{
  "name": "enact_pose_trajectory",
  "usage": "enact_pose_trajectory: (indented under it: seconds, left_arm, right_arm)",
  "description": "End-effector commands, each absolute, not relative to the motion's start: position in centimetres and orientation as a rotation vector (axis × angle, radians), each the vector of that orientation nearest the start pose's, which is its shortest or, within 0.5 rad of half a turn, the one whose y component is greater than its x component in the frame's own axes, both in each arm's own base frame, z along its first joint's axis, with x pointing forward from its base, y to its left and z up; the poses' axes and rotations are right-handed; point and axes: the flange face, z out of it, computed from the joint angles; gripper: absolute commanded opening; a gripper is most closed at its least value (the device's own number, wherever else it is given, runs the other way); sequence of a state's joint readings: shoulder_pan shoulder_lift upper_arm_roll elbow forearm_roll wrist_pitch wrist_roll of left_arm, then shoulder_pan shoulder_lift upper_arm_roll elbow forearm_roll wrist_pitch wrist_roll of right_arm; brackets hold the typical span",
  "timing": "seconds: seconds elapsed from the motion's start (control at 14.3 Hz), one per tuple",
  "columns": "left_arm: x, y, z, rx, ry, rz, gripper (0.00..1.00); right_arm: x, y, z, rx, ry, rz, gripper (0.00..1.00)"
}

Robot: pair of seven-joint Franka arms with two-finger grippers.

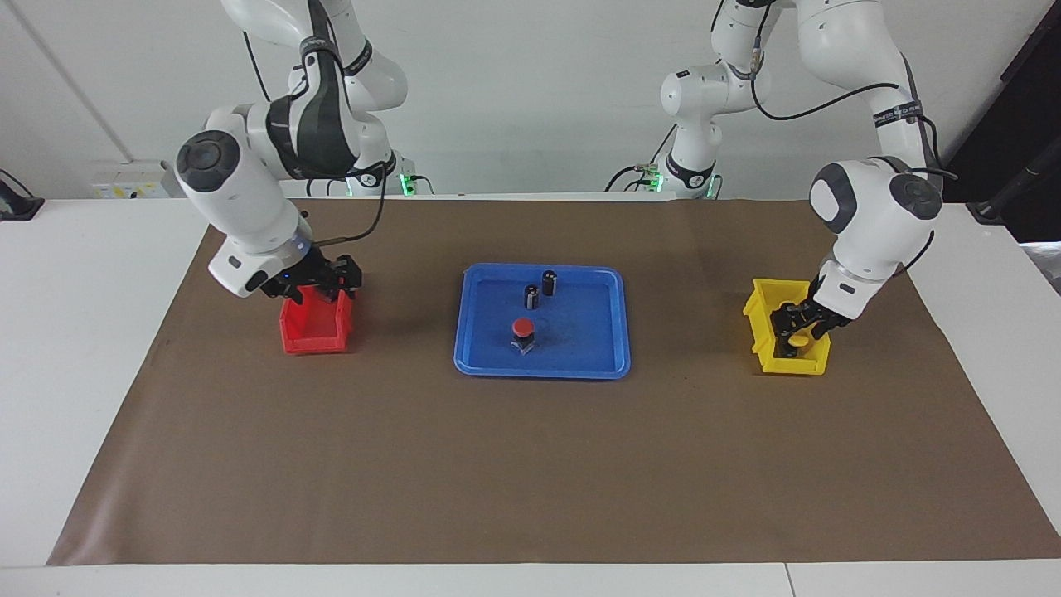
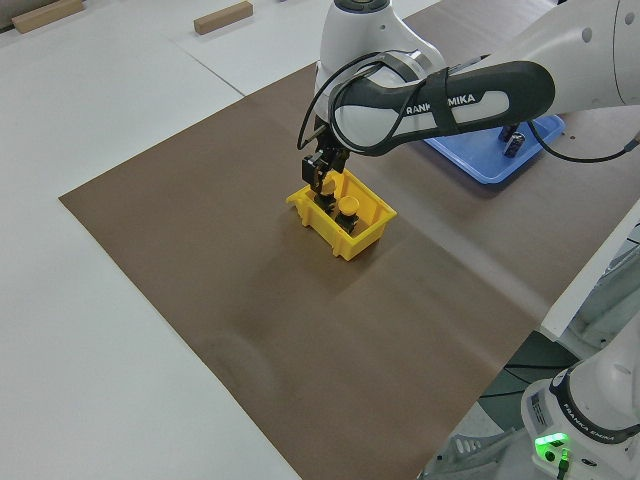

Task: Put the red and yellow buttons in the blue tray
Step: 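Return the right gripper to the red holder while the left grasps yellow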

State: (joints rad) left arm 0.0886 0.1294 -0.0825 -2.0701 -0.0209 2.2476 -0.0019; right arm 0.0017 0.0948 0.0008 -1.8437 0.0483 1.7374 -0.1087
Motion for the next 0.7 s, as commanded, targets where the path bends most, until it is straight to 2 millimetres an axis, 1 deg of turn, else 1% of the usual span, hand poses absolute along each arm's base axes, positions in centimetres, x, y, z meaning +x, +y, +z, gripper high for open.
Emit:
enact_pose_trajectory:
  seconds: [0.0,0.07,0.14,0.21,0.35,0.42,0.56,0.63]
  left_arm:
    - [57.6,1.0,37.2,-3.173,-0.059,-0.098,0.7]
    - [57.6,1.0,37.0,-3.173,-0.06,-0.094,0.7]
    - [57.6,1.1,36.7,-3.174,-0.062,-0.084,0.7]
    - [57.6,1.1,36.5,-3.174,-0.067,-0.077,0.67]
    - [57.6,1.0,36.5,-3.174,-0.072,-0.079,0.56]
    - [57.6,1.0,36.5,-3.174,-0.072,-0.079,0.54]
    - [57.6,1.0,36.4,-3.174,-0.07,-0.076,0.42]
    - [57.6,1.0,36.4,-3.174,-0.07,-0.076,0.35]
  right_arm:
    - [53.8,-2.5,44.9,-3.039,-0.168,0.381,0.86]
    - [52.8,-3.5,44.2,-3.027,-0.176,0.405,0.84]
    - [51.9,-3.9,43.3,-3.019,-0.186,0.424,0.81]
    - [51.0,-3.7,42.5,-3.016,-0.184,0.435,0.79]
    - [49.9,-3.3,40.8,-3.028,-0.181,0.408,0.77]
    - [49.5,-3.2,40.0,-3.034,-0.188,0.381,0.77]
    - [48.5,-3.2,38.9,-3.037,-0.216,0.355,0.77]
    - [48.1,-3.2,38.5,-3.036,-0.236,0.347,0.77]
